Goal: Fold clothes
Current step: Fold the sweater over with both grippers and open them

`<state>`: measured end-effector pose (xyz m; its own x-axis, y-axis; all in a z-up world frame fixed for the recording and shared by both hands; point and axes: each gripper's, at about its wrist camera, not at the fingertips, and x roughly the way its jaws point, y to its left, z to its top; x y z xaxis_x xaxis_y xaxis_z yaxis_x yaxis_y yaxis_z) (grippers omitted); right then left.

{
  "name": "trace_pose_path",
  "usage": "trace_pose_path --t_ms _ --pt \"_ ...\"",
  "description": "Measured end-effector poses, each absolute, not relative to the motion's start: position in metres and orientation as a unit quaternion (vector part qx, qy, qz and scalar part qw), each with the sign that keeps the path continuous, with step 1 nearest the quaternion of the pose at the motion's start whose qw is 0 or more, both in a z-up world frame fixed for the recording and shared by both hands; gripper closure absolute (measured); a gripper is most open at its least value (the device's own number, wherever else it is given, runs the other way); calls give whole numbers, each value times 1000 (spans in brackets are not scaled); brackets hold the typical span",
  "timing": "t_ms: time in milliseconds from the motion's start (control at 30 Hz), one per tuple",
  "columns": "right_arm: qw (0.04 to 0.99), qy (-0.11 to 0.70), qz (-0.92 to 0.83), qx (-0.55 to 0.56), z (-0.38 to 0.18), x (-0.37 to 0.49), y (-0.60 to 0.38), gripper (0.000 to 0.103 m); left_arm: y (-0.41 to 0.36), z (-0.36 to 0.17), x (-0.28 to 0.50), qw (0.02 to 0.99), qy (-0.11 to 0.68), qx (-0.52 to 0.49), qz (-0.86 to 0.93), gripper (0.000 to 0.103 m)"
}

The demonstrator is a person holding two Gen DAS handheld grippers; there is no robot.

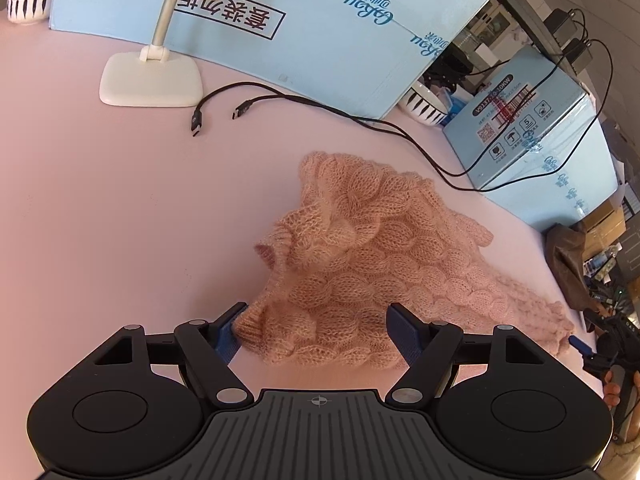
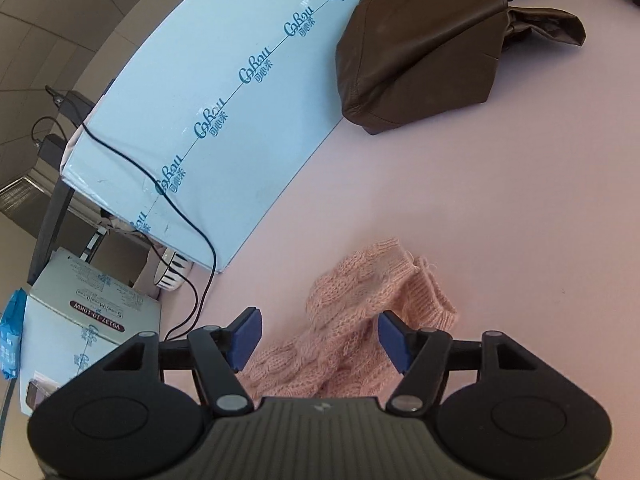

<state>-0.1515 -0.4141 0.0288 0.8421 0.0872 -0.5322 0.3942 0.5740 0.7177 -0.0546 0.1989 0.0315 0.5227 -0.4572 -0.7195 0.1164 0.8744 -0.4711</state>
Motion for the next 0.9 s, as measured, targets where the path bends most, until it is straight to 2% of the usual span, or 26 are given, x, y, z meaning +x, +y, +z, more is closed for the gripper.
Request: trace_pose_path --t_ms 67,133,167,200,267,367,400,600,767,867,900 --pt "841 274 -101 456 26 -144 -415 42 198 32 -55 854 458 -181 -167 28" --pt "841 274 -102 454 20 -137 -415 65 196 31 -55 857 456 -178 -163 27" --pt "842 274 -102 453 17 -134 -415 90 196 31 -55 858 454 -178 -161 27" --pt "842 276 -103 451 15 -133 -414 93 195 32 -55 859 453 -178 -156 27" --pt "850 266 -102 444 16 -137 -411 93 194 32 -56 863 450 -179 -147 28" --pt "867 230 -89 434 26 -152 -408 94 195 37 -57 867 443 -185 -133 58" --pt "870 218 -79 436 31 -159 -409 94 197 39 -57 868 441 -190 -131 61" --pt "873 178 -29 453 56 -211 -406 94 211 44 -62 862 438 -216 -135 64" --pt "841 248 -101 470 16 -214 -426 94 215 42 -67 857 444 -215 -147 63" --pt "806 298 -98 502 -7 -211 -439 88 218 46 -69 860 438 -215 -152 62" --pt "804 296 -96 506 -3 -214 -441 80 219 49 -70 861 435 -214 -154 59"
